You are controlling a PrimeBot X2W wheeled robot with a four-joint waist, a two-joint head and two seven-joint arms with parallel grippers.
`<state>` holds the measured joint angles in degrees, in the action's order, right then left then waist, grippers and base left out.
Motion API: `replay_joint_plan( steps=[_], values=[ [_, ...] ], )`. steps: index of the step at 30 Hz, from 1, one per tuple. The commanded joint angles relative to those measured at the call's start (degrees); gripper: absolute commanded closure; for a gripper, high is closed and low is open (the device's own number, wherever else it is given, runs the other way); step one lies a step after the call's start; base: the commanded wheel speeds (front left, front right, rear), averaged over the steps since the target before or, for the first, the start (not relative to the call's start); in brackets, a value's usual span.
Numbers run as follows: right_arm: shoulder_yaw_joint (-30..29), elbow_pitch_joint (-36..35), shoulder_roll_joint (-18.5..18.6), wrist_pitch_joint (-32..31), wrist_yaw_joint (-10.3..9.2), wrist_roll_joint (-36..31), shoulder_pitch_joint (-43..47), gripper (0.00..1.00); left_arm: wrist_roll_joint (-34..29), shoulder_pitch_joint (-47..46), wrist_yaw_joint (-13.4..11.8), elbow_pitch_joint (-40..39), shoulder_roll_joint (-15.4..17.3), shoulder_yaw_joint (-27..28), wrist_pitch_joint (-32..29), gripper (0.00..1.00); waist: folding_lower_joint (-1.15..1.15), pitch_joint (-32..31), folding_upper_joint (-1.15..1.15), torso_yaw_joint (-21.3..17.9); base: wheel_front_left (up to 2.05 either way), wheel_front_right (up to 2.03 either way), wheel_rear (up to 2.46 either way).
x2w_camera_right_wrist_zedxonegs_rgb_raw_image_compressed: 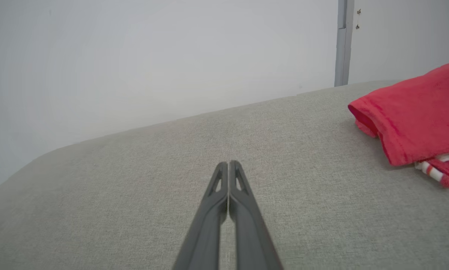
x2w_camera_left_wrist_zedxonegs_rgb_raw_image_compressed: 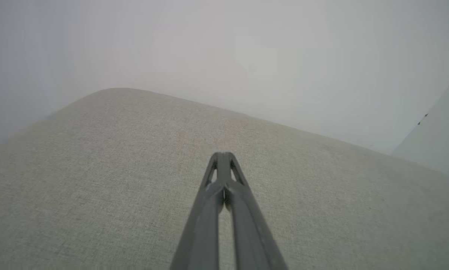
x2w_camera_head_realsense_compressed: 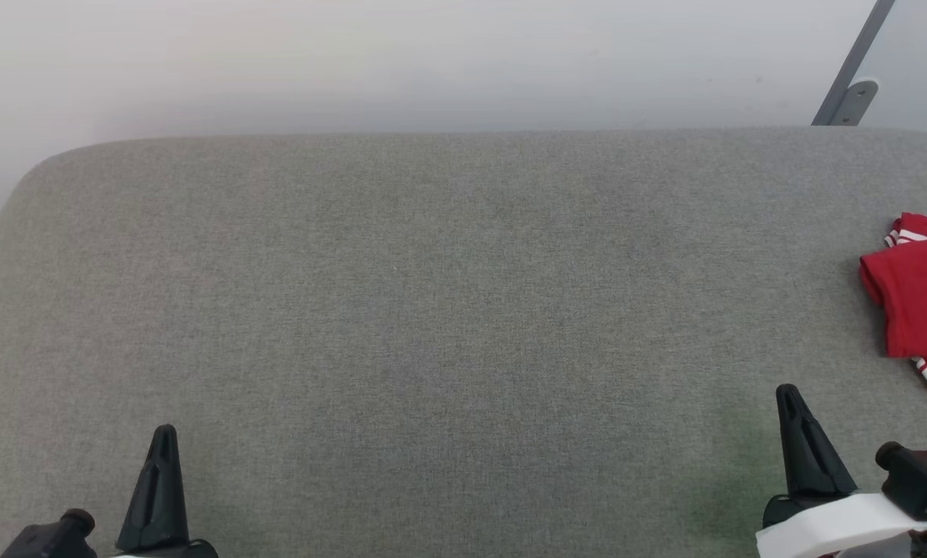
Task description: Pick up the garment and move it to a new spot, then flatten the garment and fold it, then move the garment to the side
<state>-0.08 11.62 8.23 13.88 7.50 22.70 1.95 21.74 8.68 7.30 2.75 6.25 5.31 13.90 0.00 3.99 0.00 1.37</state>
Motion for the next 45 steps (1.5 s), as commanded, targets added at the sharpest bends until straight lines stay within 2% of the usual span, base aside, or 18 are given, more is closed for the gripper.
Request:
replay_joint_plan(
  steps=[1, 20, 45],
  values=[
    [-0.26, -0.71, 0.11, -0.43, 0.00, 2.02, -0.95, 1.00, 2.12, -0.91, -0.04, -0.62, 0.49, 0.03, -0.37, 1.00, 0.00, -0.03, 0.00, -0.01, 0.00, 0.00, 0.00],
    [-1.54, 0.09, -1.02, -5.40, 0.00, 20.02, -3.02, 1.00, 20.83, -4.85, 0.07, 2.81, 0.21, -0.55, -4.93, 1.00, 0.00, -0.67, 0.00, -0.24, 0.00, 0.00, 0.00],
    [-2.94, 0.76, -2.23, -10.17, -0.01, 36.73, -4.80, 1.00, 38.07, -8.25, 0.14, 5.43, -0.40, -0.71, -9.49, 1.00, 0.00, -1.42, 0.00, -0.51, 0.00, 0.00, 0.00]
  ],
)
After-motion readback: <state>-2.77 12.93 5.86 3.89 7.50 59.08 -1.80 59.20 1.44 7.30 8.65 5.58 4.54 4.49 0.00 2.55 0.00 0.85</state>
